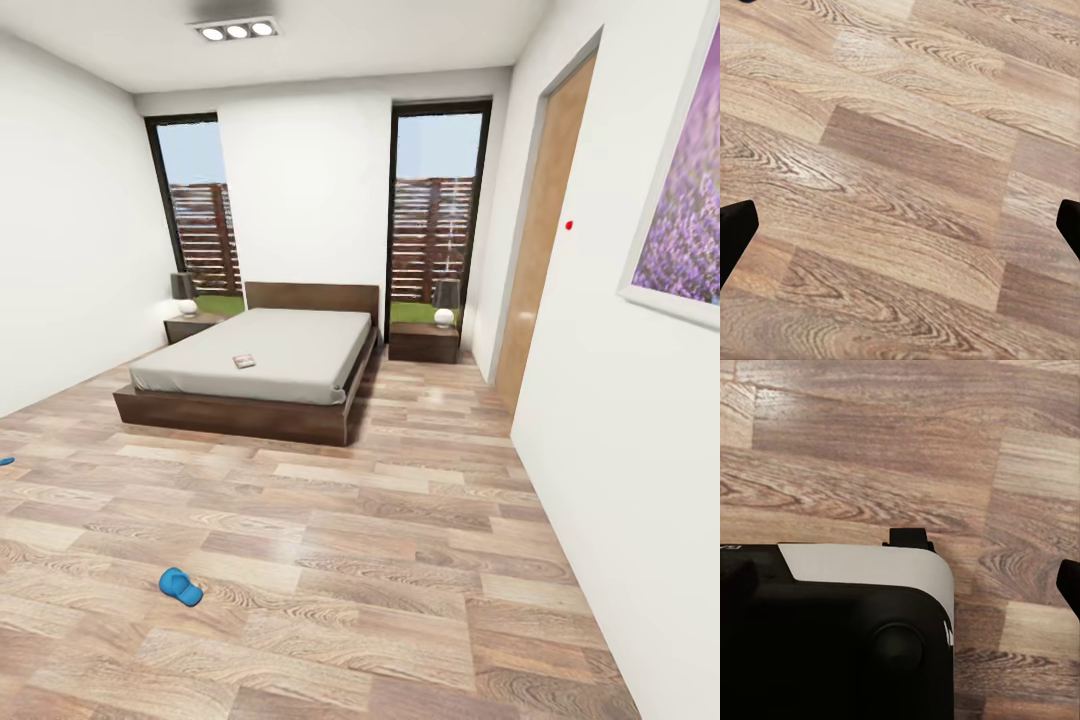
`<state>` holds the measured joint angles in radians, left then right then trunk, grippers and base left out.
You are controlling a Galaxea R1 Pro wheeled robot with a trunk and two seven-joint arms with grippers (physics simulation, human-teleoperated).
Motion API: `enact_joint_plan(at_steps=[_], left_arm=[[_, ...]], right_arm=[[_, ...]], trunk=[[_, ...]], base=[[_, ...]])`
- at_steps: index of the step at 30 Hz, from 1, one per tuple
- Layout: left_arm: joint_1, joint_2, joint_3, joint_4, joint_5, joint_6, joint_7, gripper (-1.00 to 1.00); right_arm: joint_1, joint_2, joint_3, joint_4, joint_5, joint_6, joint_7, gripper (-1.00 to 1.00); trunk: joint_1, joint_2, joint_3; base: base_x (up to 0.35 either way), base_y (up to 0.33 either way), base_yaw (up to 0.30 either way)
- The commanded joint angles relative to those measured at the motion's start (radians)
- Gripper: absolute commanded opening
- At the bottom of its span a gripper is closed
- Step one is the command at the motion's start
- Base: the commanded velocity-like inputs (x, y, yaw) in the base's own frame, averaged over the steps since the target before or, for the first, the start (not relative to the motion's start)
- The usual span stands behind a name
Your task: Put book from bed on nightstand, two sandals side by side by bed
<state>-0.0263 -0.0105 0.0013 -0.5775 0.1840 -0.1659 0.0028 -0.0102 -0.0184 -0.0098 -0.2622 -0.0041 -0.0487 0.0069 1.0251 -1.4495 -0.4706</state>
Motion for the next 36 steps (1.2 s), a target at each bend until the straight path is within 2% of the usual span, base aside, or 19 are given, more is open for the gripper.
enact_joint_plan(at_steps=[1, 22, 36], left_arm=[[0.0, 0.0, 0.0, 0.0, 0.005, -0.003, 0.0, 1.0], [0.0, 0.0, 0.0, 0.0, 0.005, -0.003, 0.0, 1.0], [0.0, 0.0, 0.0, -0.001, 0.006, -0.001, 0.0, 1.0]], right_arm=[[-0.001, 0.0, -0.001, 0.001, 0.0, -0.003, 0.001, 1.0], [-0.001, 0.0, -0.001, 0.001, 0.0, -0.003, 0.001, 1.0], [-0.001, 0.0, -0.001, 0.003, 0.0, -0.008, 0.001, 1.0]], trunk=[[0.0, -0.001, -0.002], [0.0, -0.001, -0.034], [0.0, -0.001, -0.037]], base=[[0.0, 0.0, 0.0], [0.005, 0.0, -0.001], [0.288, -0.02, -0.002]])
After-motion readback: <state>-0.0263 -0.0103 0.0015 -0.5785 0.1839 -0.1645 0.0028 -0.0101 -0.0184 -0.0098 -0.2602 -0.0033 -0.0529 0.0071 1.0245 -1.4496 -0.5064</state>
